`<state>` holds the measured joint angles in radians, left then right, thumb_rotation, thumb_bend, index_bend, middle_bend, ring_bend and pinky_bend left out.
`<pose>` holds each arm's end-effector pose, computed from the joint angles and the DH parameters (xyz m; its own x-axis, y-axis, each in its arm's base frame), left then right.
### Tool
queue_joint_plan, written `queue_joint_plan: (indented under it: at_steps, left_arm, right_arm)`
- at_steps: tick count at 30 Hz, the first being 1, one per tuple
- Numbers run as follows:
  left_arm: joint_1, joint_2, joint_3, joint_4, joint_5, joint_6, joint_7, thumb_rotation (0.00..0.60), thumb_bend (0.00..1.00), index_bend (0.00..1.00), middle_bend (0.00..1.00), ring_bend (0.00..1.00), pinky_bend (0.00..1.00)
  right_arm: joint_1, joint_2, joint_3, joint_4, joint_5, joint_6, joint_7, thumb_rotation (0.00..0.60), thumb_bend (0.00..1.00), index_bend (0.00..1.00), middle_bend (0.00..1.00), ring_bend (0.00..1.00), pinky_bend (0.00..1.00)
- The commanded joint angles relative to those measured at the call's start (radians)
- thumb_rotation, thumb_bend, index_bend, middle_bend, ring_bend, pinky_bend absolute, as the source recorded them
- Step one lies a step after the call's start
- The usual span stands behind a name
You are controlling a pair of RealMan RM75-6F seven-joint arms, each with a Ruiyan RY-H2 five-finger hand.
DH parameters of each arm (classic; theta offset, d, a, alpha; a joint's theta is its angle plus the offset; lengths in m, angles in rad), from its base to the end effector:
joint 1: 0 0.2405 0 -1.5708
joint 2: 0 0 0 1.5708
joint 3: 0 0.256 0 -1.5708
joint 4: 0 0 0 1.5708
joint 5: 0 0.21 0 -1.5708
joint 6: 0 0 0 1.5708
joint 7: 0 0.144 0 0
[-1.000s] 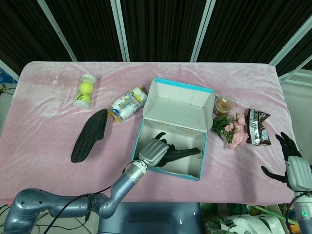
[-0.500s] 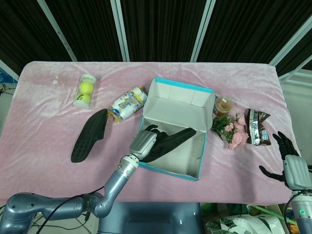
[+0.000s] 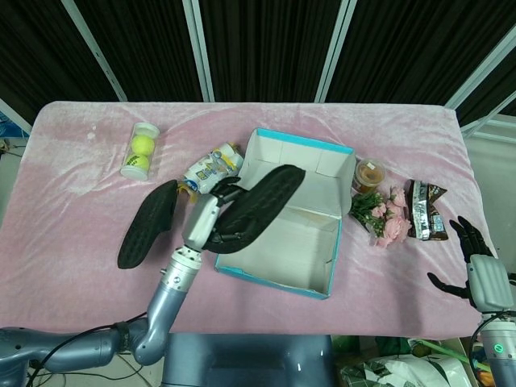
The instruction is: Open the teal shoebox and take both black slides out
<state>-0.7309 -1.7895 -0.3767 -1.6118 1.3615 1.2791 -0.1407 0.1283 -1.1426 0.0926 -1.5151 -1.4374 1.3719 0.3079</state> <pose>-0.0238 0.3145 0.0003 -0.4027 0.2083 0.8913 0.7622 -0.4629 0.4525 -0.3311 -0.2053 0.1572 0.1566 -0.0380 0.9869 -0.9868 0.0367 0.1580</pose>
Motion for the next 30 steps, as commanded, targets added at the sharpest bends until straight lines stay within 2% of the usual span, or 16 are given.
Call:
queue_joint_plan:
  at_steps: [1,7,10,13,21,26,29,30]
  left_arm:
    - [0.081,0.104,0.011,-0.024,-0.036,0.037,0.046,0.600,0.39,0.45,0.57,0.36,0.17]
    - [0.154,0.176,0.022,0.047,-0.204,0.016,0.138,0.600,0.39,0.45,0.57,0.36,0.16]
    - [0.172,0.162,0.022,0.105,-0.278,-0.002,0.140,0.600,0.39,0.45,0.57,0.36,0.16]
    - [0.173,0.097,0.011,0.209,-0.364,-0.033,0.130,0.600,0.39,0.44,0.57,0.36,0.16]
    - [0.179,0.059,-0.011,0.208,-0.397,-0.095,0.027,0.600,0.38,0.42,0.57,0.36,0.17]
    - [0.182,0.061,-0.010,0.205,-0.392,-0.107,0.020,0.600,0.35,0.40,0.54,0.34,0.17]
    - [0.180,0.077,0.010,0.196,-0.381,-0.117,0.060,0.600,0.23,0.31,0.47,0.25,0.13]
    - [0.178,0.085,0.020,0.191,-0.376,-0.122,0.079,0.600,0.17,0.25,0.41,0.20,0.11]
  right_arm:
    - [0.001,-0.002,0.001,0.008,-0.002,-0.001,0.008,0.600,0.10,0.00,0.00,0.02,0.21]
    - [0.012,-0.008,0.002,0.024,-0.007,-0.013,0.020,0.600,0.10,0.00,0.00,0.02,0.21]
    - [0.021,-0.016,0.002,0.028,-0.012,-0.023,0.023,0.600,0.10,0.00,0.00,0.02,0.21]
    - [0.033,-0.023,0.001,0.027,-0.024,-0.031,0.018,0.600,0.10,0.00,0.00,0.02,0.21]
    - [0.031,-0.027,-0.005,0.025,-0.021,-0.030,0.014,0.600,0.10,0.00,0.00,0.02,0.21]
    - [0.029,-0.024,-0.006,0.024,-0.021,-0.026,0.015,0.600,0.10,0.00,0.00,0.02,0.21]
    - [0.028,-0.023,-0.006,0.023,-0.021,-0.024,0.015,0.600,0.10,0.00,0.00,0.02,0.21]
    - [0.028,-0.023,-0.006,0.023,-0.021,-0.024,0.015,0.600,0.10,0.00,0.00,0.02,0.21]
